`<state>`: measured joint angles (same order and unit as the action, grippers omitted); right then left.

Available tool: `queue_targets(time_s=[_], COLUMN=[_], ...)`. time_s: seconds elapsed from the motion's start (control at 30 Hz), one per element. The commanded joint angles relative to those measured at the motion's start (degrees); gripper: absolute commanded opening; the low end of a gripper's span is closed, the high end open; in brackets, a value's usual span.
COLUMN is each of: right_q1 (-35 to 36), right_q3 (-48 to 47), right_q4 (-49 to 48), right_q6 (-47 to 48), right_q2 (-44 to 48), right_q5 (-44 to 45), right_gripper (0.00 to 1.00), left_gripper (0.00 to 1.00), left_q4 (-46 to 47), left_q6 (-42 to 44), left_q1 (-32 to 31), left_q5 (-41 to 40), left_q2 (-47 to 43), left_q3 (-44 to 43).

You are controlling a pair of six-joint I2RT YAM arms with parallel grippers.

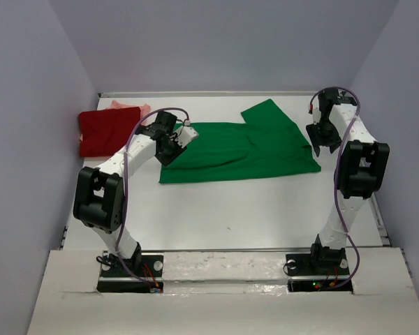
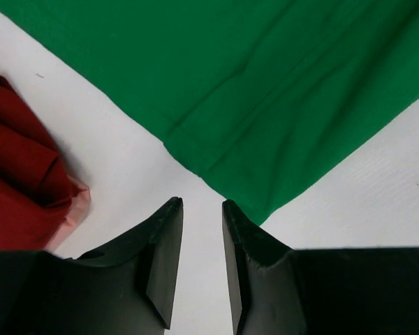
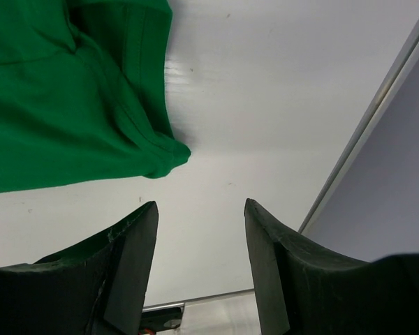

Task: Fold and stack the t-shirts
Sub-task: Fold the flattened tshirt in 1/3 of the way

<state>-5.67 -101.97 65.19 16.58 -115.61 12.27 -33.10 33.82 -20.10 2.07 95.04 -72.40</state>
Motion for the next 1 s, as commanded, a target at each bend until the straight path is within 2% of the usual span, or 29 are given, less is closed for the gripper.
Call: queue_targets(time_s=[0.0,0.23,0.97], right_q1=[-0.5,-0.5,-0.5], right_q3=[2.7,5.1,4.7], right_q4=[-2.3,-3.0,-1.6], right_q6=[-1.6,-3.0,-4.5], right_q2=[3.6,3.9,4.5], right_q5=[0.3,0.1,0.6], right_gripper=[0.58,0.58,0.58], left_gripper=[0.40,0.40,0.39], left_q4=[1.8,3.8,6.5], left_q6=[4.1,7.3,9.6], left_q1=[0.3,0.3,0.3], left_q5=[1.9,0.6,-0.3], left_q2=[-0.3,1.4,4.3], left_q3=[1.6,3.5,6.0])
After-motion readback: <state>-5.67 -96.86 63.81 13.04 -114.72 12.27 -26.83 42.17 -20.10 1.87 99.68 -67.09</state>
